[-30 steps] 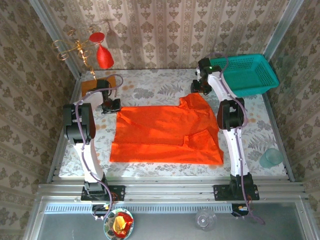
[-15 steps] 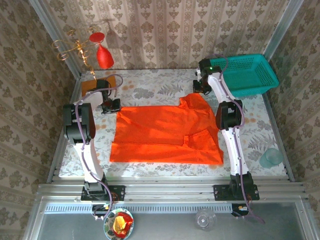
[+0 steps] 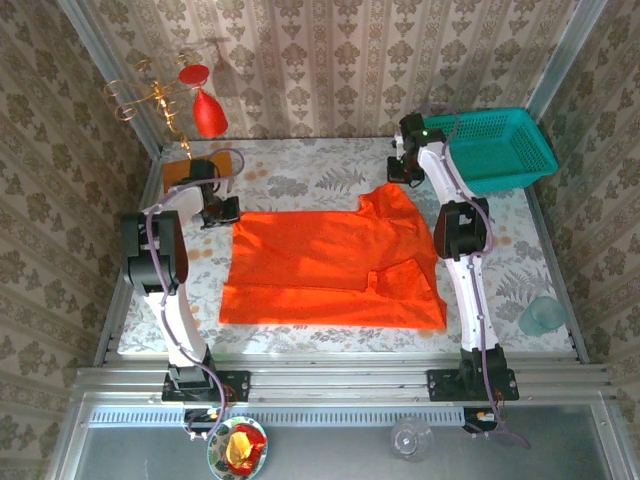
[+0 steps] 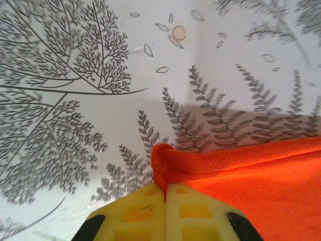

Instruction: Fold the inside-out t-shirt

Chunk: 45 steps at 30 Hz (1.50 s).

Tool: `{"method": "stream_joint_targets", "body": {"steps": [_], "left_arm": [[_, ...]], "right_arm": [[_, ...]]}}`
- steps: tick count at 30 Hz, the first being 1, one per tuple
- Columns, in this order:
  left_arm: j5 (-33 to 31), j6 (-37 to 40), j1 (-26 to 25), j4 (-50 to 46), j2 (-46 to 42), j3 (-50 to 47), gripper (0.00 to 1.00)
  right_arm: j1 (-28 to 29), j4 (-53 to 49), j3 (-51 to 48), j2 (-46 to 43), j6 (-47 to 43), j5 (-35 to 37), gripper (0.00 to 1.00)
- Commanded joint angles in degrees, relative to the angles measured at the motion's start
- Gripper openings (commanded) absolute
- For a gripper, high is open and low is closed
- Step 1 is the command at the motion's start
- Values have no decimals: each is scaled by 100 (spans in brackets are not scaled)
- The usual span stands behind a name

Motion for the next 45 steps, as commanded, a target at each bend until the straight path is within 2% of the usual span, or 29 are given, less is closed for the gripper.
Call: {"method": "stream_joint_targets", "body": {"steps": [1,8,14,25,31,36,38,39,40,41,42,45], "left_arm": [[60,-139,79,295,-506,-70,0],[167,-270,86,469,-794,-298,0],[46,-429,128,847,-1418,-971,0],[-289,-955,228,1640,-3116,-2954,0],[-220,-1258,246,1818,-3792,-3801,2],[-130,-1562,252,1817,-4225,-4373,6],[-213,-1687,253,1788,-4458,-4606,9],[-268,-1763,247,1781,-4613,-4736,16],[-302,-1808,266,1705,-4782,-4825,26],[-343,-1817,284,1541,-4926,-4856,33],[-408,-1817,305,1326,-5111,-4861,35],[-608,-1827,343,885,-5650,-4850,42]], "right_arm": [[-42,166,-358,-1067,162,-158,0],[-46,157,-1462,-2148,212,-322,0],[-20,799,-3540,-3707,478,-361,0],[-11,1844,-7509,-6383,1148,-480,0],[81,2005,-8870,-7432,1350,-465,0],[121,2115,-9742,-7885,1605,-347,0],[170,2126,-10039,-8022,1753,-157,0],[203,2124,-10164,-8113,1841,-26,0],[225,2111,-10281,-8214,1895,28,5],[239,2078,-10340,-8306,1934,34,16],[260,2035,-10386,-8413,1962,19,25],[379,1950,-10365,-8698,2031,54,29]]}}
